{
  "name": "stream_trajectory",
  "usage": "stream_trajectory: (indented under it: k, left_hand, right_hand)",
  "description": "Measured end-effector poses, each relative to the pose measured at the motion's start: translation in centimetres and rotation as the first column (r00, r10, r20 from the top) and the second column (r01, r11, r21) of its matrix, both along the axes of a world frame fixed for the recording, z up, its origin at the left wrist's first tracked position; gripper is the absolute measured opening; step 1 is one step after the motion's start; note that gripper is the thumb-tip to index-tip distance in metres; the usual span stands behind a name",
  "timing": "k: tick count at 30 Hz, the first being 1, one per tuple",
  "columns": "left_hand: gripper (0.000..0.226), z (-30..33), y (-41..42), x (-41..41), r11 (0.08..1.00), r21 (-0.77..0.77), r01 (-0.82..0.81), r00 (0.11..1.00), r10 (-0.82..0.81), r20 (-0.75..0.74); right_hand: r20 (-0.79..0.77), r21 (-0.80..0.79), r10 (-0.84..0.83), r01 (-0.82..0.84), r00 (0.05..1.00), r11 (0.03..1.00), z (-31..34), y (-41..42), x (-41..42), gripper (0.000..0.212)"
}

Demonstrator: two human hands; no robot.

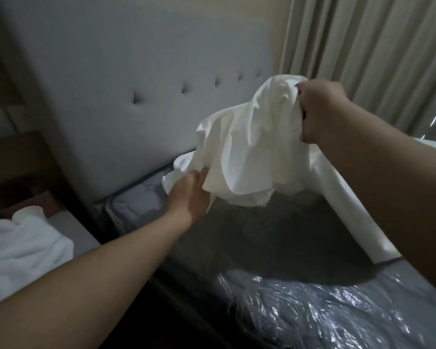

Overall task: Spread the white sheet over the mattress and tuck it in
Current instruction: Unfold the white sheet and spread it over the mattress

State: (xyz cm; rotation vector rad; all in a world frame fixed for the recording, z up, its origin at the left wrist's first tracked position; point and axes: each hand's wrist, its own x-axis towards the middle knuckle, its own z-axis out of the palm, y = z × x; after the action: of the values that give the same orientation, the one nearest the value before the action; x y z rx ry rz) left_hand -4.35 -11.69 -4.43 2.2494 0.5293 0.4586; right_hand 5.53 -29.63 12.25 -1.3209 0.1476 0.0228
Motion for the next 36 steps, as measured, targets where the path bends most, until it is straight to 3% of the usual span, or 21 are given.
stream_trajectory:
  k: [1,2,4,6,8,9,10,12,15,18,20,22,23,25,27,30,31,33,35,36]
  left_hand:
    - [0.025,0.5,-0.9,-0.8,0.989,-0.133,0.062,0.996,-0.070,-0.059]
    - [0.028,0.8,-1.8,-1.3,0.927,-0.359,0.109,0.985,-0.149,-0.086]
    - [0.031,1.5,-3.7,-2.4,0.636,-0.743,0.209,0.958,-0.286,0.025]
    - [0.040,2.1,-4.7,-2.6,0.381,-0.843,0.380,0.901,-0.360,0.243]
    - [0.081,3.2,-5.2,-2.7,0.240,-0.822,0.517,0.823,-0.403,0.400]
    - [0.096,3.8,-5.5,-2.6,0.223,-0.803,0.553,0.802,-0.404,0.440]
    - [0.097,4.0,-5.5,-2.4,0.289,-0.761,0.581,0.794,-0.408,0.451]
    - [0.065,4.5,-6.0,-2.3,0.497,-0.639,0.587,0.805,-0.442,0.396]
    - [0.046,5.1,-5.5,-1.8,0.713,-0.588,0.381,0.922,-0.245,0.301]
    - [0.014,7.2,-2.8,-1.6,0.697,-0.654,0.294,0.953,-0.162,0.257]
    - [0.022,9.0,-0.2,-2.0,0.646,-0.696,0.315,0.943,-0.298,0.150]
    - [0.024,10.6,3.1,-2.9,0.645,-0.688,0.332,0.898,-0.440,0.021]
    - [0.025,11.4,4.6,-3.2,0.657,-0.681,0.322,0.881,-0.472,-0.038]
    - [0.034,13.0,7.4,-4.0,0.709,-0.638,0.300,0.870,-0.478,-0.123]
    - [0.045,14.1,9.4,-4.5,0.762,-0.577,0.294,0.883,-0.448,-0.142]
    - [0.046,13.4,11.3,-5.1,0.873,-0.447,0.194,0.954,-0.274,-0.120]
    - [0.039,12.7,11.8,-5.1,0.911,-0.387,0.144,0.979,-0.188,-0.080]
    - [0.034,10.7,12.6,-5.3,0.973,-0.229,0.028,1.000,-0.028,0.006]
    - [0.035,9.0,13.0,-5.2,0.997,-0.053,-0.059,0.998,0.060,0.022]
    - [0.031,8.3,13.3,-5.1,0.996,0.048,-0.079,0.997,0.079,0.003]
  right_hand:
    - [0.017,-0.006,-0.017,0.017,1.000,1.000,0.9,-0.1,-0.4,0.031]
    - [0.036,-0.018,-0.027,0.028,0.999,0.999,1.4,-0.2,-0.6,0.032]
    - [0.044,-0.006,-0.023,0.023,0.999,1.000,2.1,-0.5,-1.5,0.032]
    - [0.066,-0.062,-0.013,0.017,0.998,0.998,2.2,-0.8,-2.2,0.028]
    - [0.099,-0.109,0.008,0.003,0.995,0.994,1.7,-1.1,-2.8,0.024]
    - [0.110,-0.120,0.022,-0.008,0.994,0.993,1.5,-1.3,-3.2,0.022]
    - [0.108,-0.127,0.044,-0.030,0.993,0.992,1.2,-1.4,-3.4,0.020]
    - [0.106,-0.123,0.057,-0.044,0.993,0.991,1.0,-1.7,-3.9,0.018]
    - [0.146,-0.175,0.099,-0.073,0.984,0.982,0.4,-2.2,-3.6,0.024]
    - [0.188,-0.359,0.135,-0.060,0.973,0.931,-0.7,-3.2,-2.4,0.028]
    - [0.259,-0.567,0.126,0.044,0.958,0.823,-1.6,-4.6,-1.8,0.021]
    - [0.310,-0.740,0.122,0.159,0.943,0.654,-3.1,-6.1,-1.9,0.023]
    - [0.314,-0.792,0.128,0.185,0.941,0.581,-4.1,-6.8,-1.9,0.028]
    - [0.285,-0.834,0.154,0.166,0.946,0.527,-5.9,-7.3,-2.4,0.042]
    - [0.215,-0.845,0.244,0.055,0.946,0.532,-7.6,-7.3,-3.1,0.050]
    - [-0.039,-0.797,0.526,-0.344,0.850,0.496,-10.8,-7.2,-4.3,0.040]
    - [-0.141,-0.779,0.591,-0.457,0.794,0.429,-12.1,-7.3,-4.7,0.048]
    - [-0.291,-0.861,0.620,-0.482,0.729,0.163,-15.0,-7.2,-5.3,0.069]
    - [-0.301,-0.939,0.620,-0.339,0.724,-0.059,-17.6,-6.4,-5.3,0.044]
    - [-0.286,-0.951,0.618,-0.297,0.732,-0.087,-18.3,-5.8,-5.5,0.027]
